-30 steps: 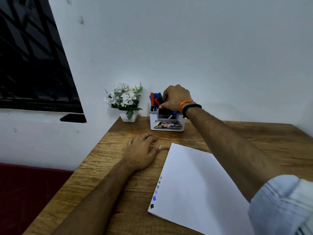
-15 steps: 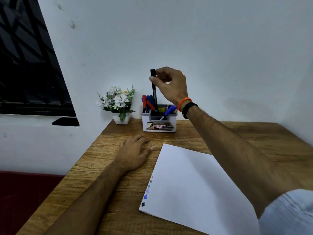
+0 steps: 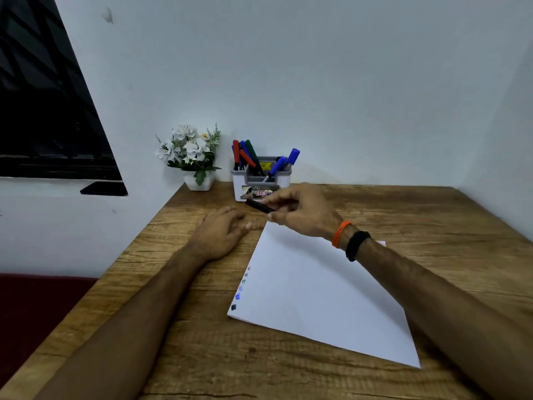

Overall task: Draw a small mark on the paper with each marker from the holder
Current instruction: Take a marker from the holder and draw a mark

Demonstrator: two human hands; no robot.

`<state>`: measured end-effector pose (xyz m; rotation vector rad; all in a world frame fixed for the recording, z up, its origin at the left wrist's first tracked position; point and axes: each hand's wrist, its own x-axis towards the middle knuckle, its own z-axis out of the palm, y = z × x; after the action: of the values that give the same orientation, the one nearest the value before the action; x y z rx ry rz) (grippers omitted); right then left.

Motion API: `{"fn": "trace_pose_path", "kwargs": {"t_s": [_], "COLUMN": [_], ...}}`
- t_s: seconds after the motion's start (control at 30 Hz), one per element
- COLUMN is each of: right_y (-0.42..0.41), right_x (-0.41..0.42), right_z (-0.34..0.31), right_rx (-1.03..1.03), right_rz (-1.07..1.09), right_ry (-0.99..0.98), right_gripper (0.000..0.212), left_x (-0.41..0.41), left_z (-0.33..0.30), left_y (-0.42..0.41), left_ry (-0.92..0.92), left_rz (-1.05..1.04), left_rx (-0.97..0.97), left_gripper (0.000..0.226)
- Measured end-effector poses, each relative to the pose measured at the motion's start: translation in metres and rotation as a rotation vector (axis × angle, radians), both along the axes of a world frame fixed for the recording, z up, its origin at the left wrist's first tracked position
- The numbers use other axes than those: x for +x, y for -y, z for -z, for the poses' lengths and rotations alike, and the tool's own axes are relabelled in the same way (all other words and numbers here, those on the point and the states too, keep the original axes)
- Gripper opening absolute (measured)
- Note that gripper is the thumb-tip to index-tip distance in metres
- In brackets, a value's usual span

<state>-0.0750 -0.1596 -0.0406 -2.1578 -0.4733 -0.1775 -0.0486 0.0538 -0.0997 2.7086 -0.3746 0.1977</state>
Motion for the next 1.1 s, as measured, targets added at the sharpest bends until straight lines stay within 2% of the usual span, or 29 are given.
{"fn": "trace_pose_path", "kwargs": {"t_s": [0.07, 0.17, 0.27, 0.37, 0.53, 0.63, 0.7, 0.93, 1.0, 1.1], "right_y": [0.004, 0.008, 0.011, 0.013, 0.014, 0.019, 0.027, 0.029, 0.023, 0.013], "right_x": [-0.002, -0.004, -0.003, 0.000, -0.001, 0.003, 0.005, 0.002, -0.001, -0.006], "right_z": [0.007, 0.012, 0.014, 0.015, 0.014, 0.013, 0.011, 0.022, 0.025, 0.027], "right_rx": [-0.041, -0.039, 0.007, 0.010, -0.016, -0.156, -0.202, 0.475, 0.555, 0.511], "right_rz": [-0.005, 0.000, 0.028, 0.041, -0.007, 0.018, 0.028, -0.037, -0.065, -0.088], "right_ry": [-0.012, -0.008, -0.020, -0.025, 0.011, 0.108, 0.102, -0.206, -0.269, -0.270], "right_gripper": [0.032, 0.026, 0.018, 0.020, 0.027, 0.027, 0.026, 0.022, 0.020, 0.017], "left_x": [-0.006, -0.013, -0.020, -0.027, -0.033, -0.032, -0.029, -0.026, -0.029, -0.031], "left_z": [-0.008, -0.020, -0.030, -0.036, -0.035, -0.036, -0.036, -0.032, -0.031, -0.029], "left_y": [0.003, 0.006, 0.008, 0.015, 0.026, 0.024, 0.021, 0.022, 0.027, 0.033], "left_ry": [0.022, 0.048, 0.053, 0.025, 0.145, 0.170, 0.173, 0.046, 0.024, 0.022], "left_rz": [0.015, 0.015, 0.078, 0.181, 0.228, 0.190, 0.140, 0.199, 0.249, 0.284], "left_rx": [-0.073, -0.306, -0.477, -0.482, -0.335, -0.374, -0.388, -0.441, -0.449, -0.447], "left_gripper": [0.054, 0.030, 0.029, 0.038, 0.019, 0.012, 0.010, 0.011, 0.010, 0.011]}}
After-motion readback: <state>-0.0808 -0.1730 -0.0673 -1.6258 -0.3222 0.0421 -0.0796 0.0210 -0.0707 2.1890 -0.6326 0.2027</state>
